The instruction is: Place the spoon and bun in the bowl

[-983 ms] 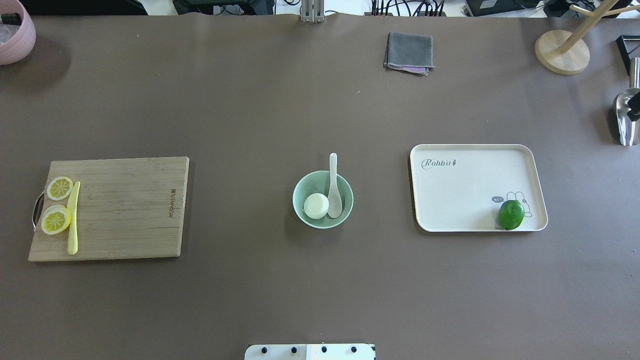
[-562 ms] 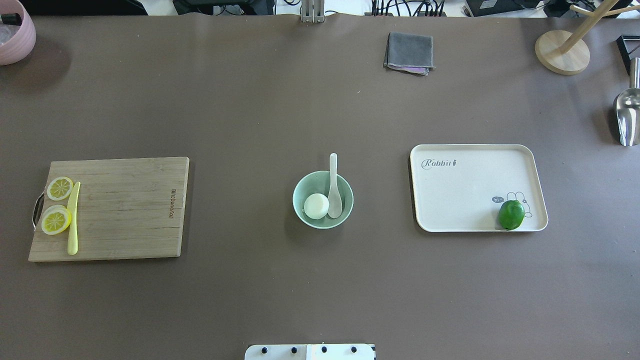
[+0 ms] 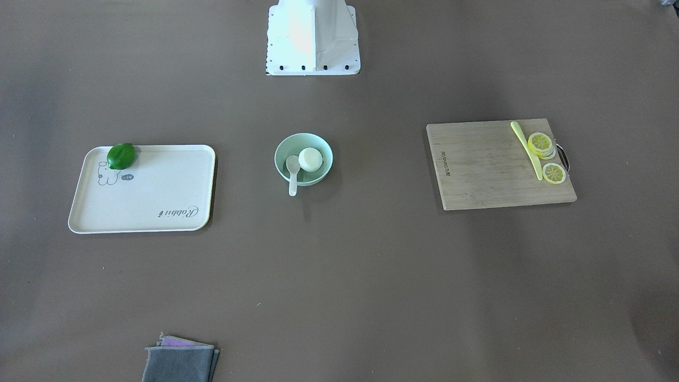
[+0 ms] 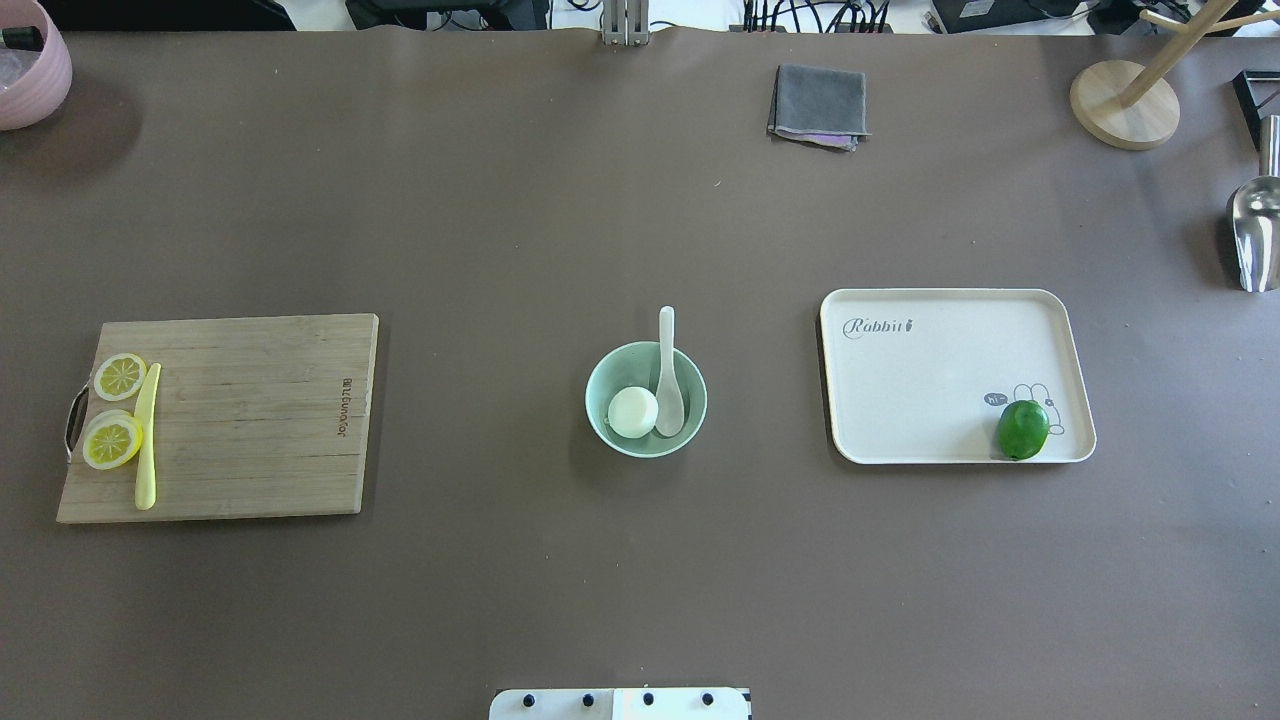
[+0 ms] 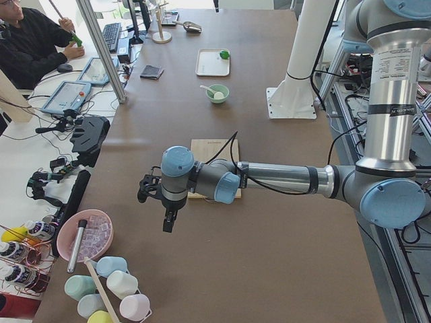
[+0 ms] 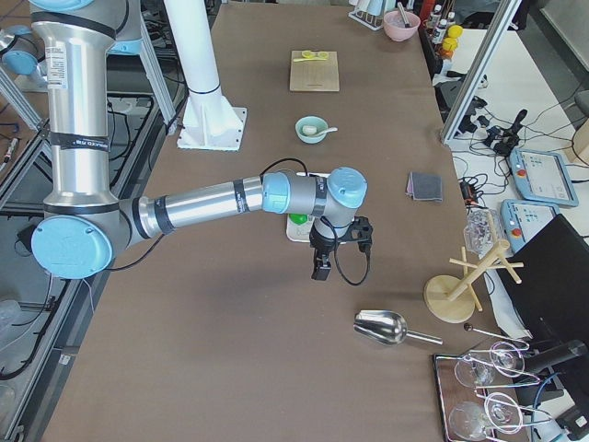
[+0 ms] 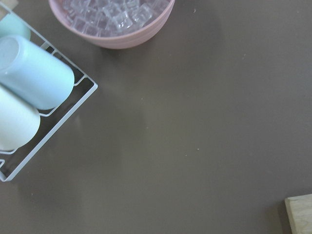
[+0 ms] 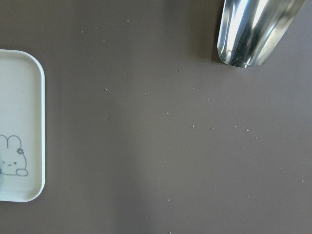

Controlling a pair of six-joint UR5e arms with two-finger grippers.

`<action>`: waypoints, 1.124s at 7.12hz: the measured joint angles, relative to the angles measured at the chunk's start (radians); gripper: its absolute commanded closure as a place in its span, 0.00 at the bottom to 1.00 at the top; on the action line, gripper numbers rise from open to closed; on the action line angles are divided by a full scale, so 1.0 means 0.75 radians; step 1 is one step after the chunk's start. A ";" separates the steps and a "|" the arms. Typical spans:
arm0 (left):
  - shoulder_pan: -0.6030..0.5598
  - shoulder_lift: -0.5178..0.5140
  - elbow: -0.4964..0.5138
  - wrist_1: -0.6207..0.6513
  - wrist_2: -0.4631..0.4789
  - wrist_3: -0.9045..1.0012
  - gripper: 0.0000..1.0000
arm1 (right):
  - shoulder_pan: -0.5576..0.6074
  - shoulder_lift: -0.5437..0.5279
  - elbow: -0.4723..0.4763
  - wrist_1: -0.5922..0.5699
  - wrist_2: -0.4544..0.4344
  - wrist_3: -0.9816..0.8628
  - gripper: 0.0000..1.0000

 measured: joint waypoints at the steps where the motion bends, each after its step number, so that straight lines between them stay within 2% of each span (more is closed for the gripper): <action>1: -0.007 0.006 0.001 0.002 0.000 -0.001 0.02 | 0.000 0.002 -0.027 0.018 0.000 -0.002 0.00; 3: -0.011 0.008 0.003 0.003 0.004 -0.004 0.02 | 0.004 0.001 -0.167 0.191 0.004 -0.007 0.00; 5: -0.013 0.008 0.007 0.003 0.009 -0.006 0.02 | 0.028 -0.012 -0.224 0.306 0.021 -0.006 0.00; 8: -0.013 0.010 0.009 0.003 0.012 -0.008 0.02 | 0.071 -0.006 -0.199 0.254 0.028 -0.004 0.00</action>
